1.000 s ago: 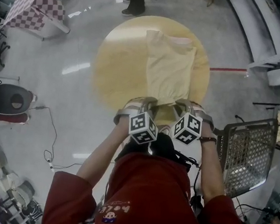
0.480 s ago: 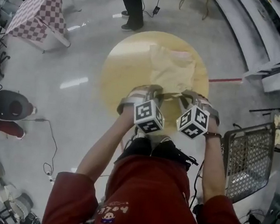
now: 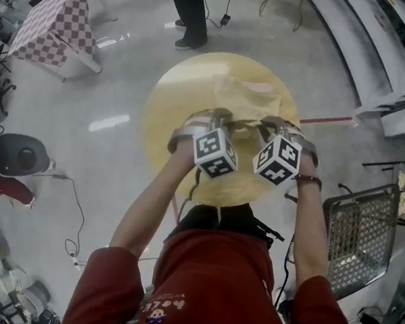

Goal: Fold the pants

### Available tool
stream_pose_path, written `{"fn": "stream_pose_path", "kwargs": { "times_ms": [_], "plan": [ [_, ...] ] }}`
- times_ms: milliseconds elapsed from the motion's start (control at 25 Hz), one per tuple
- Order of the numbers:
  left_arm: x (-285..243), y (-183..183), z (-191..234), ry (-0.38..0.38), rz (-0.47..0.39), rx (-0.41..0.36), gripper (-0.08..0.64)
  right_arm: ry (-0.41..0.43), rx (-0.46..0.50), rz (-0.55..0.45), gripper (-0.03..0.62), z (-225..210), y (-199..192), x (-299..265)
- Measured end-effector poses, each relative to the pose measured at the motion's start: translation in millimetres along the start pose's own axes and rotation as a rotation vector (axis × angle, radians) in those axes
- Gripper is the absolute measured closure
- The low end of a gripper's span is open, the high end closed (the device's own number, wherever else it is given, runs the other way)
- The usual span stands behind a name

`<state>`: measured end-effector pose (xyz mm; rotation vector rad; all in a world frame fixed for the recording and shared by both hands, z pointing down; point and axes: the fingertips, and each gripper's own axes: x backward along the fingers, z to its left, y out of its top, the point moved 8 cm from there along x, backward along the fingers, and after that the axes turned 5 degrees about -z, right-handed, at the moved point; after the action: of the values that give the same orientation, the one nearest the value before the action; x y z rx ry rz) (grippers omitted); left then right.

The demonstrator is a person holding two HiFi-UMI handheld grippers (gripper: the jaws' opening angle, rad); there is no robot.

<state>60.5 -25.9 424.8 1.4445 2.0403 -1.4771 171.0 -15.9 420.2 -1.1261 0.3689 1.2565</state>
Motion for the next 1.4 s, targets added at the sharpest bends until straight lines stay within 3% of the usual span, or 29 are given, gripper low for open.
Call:
{"fn": "stream_pose_path", "kwargs": {
  "times_ms": [480,800,1240,1400],
  "plan": [
    [-87,-7,51,-0.052,0.132,0.031,0.468,0.121,-0.008,-0.014,0.548,-69,-20,-73],
    [-135,-22,73,-0.056,0.185,0.074,0.468,0.172,-0.013,-0.023,0.546,-92,-32,-118],
    [-174,-35,99,0.019,0.199,0.102,0.468,0.144,-0.033,-0.055,0.522,-115,-42,-158],
    [-180,-40,104,0.050,0.188,0.145,0.466,0.111,-0.071,-0.085,0.512,-127,-42,-162]
  ]
}}
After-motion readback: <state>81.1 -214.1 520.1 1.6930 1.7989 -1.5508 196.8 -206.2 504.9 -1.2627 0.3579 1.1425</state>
